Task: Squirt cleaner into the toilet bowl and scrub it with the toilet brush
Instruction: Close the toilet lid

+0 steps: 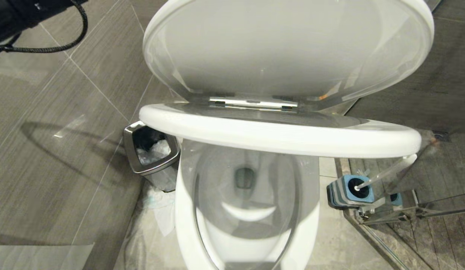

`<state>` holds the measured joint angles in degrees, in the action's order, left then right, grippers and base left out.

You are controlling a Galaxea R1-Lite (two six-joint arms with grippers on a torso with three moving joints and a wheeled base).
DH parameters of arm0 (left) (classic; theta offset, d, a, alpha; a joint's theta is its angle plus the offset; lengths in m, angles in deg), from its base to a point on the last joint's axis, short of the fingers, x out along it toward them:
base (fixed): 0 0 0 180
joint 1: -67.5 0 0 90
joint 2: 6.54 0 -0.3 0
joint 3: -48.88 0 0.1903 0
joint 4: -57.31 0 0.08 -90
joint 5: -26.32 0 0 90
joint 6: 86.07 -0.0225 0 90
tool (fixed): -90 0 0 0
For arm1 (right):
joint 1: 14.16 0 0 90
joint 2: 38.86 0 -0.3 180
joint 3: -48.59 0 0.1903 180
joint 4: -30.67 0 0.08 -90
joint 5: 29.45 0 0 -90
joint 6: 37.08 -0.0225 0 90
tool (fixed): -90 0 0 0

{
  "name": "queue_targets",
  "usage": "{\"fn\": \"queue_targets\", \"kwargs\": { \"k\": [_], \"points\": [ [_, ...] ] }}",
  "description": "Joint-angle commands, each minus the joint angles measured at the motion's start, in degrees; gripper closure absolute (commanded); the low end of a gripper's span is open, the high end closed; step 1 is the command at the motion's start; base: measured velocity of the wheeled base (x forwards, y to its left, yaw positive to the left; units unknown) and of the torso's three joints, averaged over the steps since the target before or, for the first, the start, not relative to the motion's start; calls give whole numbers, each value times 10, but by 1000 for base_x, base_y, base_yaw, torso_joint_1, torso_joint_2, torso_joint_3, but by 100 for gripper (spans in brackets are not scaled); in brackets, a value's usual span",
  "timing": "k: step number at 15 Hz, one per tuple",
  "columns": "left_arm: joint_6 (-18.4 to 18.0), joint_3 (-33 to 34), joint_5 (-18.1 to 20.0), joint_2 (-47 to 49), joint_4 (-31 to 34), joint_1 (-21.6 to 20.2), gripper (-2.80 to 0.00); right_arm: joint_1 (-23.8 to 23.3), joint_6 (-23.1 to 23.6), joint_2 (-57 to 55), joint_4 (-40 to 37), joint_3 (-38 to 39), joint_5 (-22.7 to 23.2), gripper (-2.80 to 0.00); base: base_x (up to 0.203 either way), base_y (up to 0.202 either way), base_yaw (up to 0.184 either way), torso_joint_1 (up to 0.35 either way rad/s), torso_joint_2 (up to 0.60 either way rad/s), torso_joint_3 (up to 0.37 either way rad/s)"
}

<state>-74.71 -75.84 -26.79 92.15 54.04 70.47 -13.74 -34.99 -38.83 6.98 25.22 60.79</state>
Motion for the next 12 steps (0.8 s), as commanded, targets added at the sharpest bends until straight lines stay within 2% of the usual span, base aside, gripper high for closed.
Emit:
{"fn": "queue_targets", "kwargs": {
  "k": [1,3,5,6,9,12],
  "points": [
    [-12,-49,-13,-50,154,1,0,0,0,0,0,0,0,0,0,0,0,0,0,0],
    [-46,-94,-55,-81,320,9,0,0,0,0,0,1,0,0,0,0,0,0,0,0],
    [-134,-104,-176,-106,414,31,0,0,0,0,0,0,0,0,0,0,0,0,0,0],
    [-150,-106,-207,-114,435,60,0,0,0,0,0,1,0,0,0,0,0,0,0,0],
    [-145,-100,-280,-127,448,136,0,0,0,0,0,0,0,0,0,0,0,0,0,0],
    [-146,-96,-329,-132,452,220,0,0,0,0,-1,0,0,0,0,0,0,0,0,0]
  ]
}}
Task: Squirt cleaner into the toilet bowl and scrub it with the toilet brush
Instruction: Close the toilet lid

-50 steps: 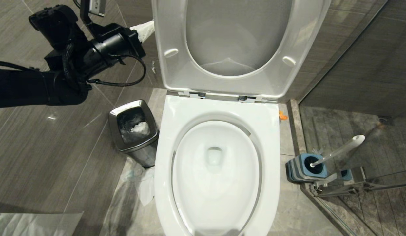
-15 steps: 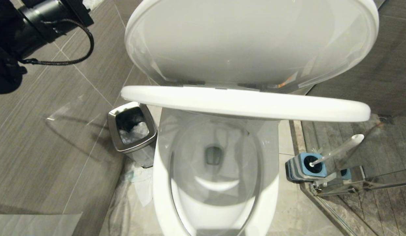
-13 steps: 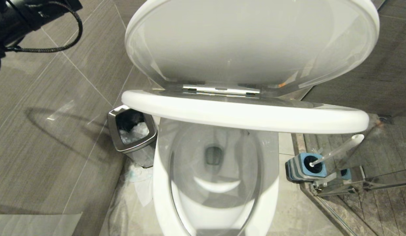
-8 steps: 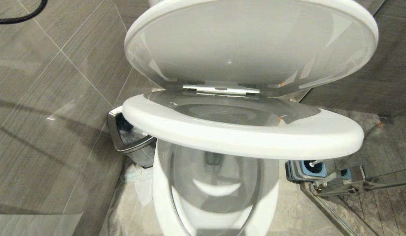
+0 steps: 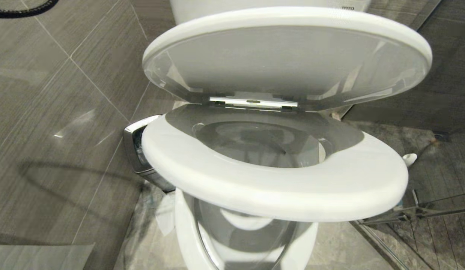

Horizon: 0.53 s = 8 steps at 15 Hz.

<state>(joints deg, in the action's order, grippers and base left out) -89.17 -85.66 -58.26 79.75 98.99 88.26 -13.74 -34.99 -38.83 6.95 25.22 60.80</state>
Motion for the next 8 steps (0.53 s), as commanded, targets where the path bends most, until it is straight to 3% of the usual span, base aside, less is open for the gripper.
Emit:
{"fn": "queue_targets", "kwargs": {
  "k": [1,4,8],
  "points": [
    [-4,3,-36,-8,4,71,0,0,0,0,0,1,0,0,0,0,0,0,0,0],
    [-50,3,-88,-9,24,130,0,0,0,0,0,1,0,0,0,0,0,0,0,0],
    [-128,3,-86,-26,54,146,0,0,0,0,0,1,0,0,0,0,0,0,0,0]
  ]
}}
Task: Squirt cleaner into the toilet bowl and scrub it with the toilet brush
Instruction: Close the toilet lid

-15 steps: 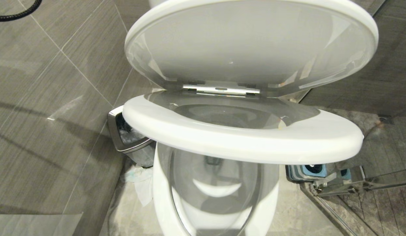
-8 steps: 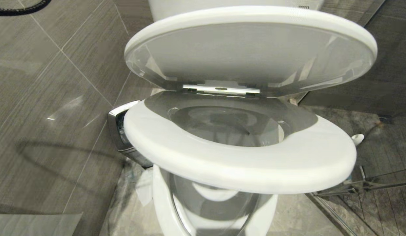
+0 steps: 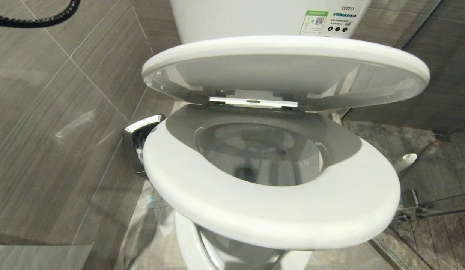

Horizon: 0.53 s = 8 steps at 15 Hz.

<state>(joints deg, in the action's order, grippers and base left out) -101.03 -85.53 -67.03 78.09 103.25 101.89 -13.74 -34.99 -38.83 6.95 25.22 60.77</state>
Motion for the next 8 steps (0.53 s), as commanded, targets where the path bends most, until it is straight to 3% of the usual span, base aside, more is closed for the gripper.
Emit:
{"fn": "queue_targets", "kwargs": {
  "k": [1,8],
  "points": [
    [-10,2,4,-10,15,12,0,0,0,0,0,0,0,0,0,0,0,0,0,0],
    [-32,7,-17,-5,18,4,0,0,0,0,0,0,0,0,0,0,0,0,0,0]
  ]
}}
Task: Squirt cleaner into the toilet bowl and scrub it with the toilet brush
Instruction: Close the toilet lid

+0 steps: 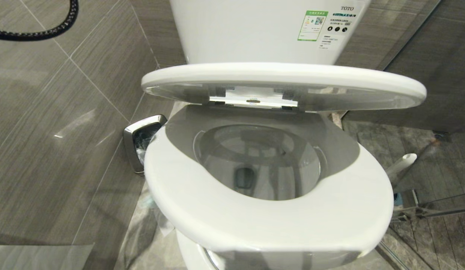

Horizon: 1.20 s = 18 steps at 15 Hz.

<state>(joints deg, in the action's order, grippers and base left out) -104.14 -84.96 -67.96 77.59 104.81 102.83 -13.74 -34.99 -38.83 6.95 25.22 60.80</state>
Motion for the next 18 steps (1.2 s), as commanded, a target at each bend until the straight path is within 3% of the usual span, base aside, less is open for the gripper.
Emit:
{"fn": "queue_targets", "kwargs": {
  "k": [1,3,10,18],
  "points": [
    [1,1,-24,0,5,-9,0,0,0,0,0,1,0,0,0,0,0,0,0,0],
    [3,0,-51,-1,6,-11,0,0,0,0,0,0,0,0,0,0,0,0,0,0],
    [9,-2,-52,-3,3,-22,0,0,0,0,0,0,0,0,0,0,0,0,0,13],
    [7,1,-53,-17,5,-21,0,0,0,0,0,1,0,0,0,0,0,1,4,187]
  ]
}}
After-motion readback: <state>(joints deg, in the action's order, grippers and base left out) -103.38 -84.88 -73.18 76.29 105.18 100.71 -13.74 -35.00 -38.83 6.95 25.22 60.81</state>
